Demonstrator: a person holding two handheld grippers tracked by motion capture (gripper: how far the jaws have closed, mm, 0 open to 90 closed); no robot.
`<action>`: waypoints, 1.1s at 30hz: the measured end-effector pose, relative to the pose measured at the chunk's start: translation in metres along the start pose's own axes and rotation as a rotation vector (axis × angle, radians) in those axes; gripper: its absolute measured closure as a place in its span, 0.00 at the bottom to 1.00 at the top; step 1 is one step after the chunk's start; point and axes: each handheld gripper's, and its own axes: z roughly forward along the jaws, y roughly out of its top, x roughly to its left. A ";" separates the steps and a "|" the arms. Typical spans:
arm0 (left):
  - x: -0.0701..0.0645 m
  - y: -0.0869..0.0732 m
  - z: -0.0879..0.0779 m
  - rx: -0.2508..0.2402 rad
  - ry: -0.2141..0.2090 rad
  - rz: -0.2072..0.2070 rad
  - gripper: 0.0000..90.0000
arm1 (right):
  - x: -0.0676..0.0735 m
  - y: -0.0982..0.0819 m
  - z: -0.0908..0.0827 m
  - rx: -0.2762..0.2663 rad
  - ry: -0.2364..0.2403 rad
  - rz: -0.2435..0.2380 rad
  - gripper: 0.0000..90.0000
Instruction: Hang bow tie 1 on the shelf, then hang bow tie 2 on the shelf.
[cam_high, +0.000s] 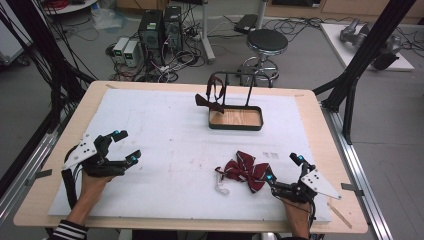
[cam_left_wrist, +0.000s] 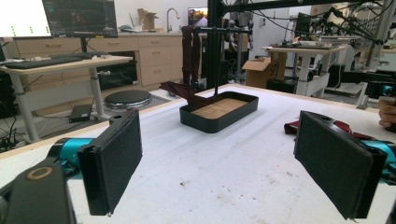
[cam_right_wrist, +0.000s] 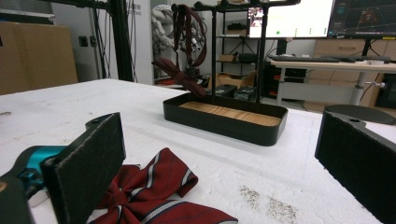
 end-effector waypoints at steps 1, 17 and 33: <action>0.000 -0.002 0.000 -0.012 0.003 -0.001 0.17 | 0.000 0.000 0.000 0.001 0.000 0.000 0.01; 0.007 -0.013 -0.006 -0.033 0.059 -0.033 0.17 | -0.001 0.000 0.000 -0.006 0.001 -0.004 0.01; 0.008 -0.017 -0.003 -0.019 0.058 -0.039 0.17 | -0.004 0.016 -0.003 -0.028 0.055 0.035 0.01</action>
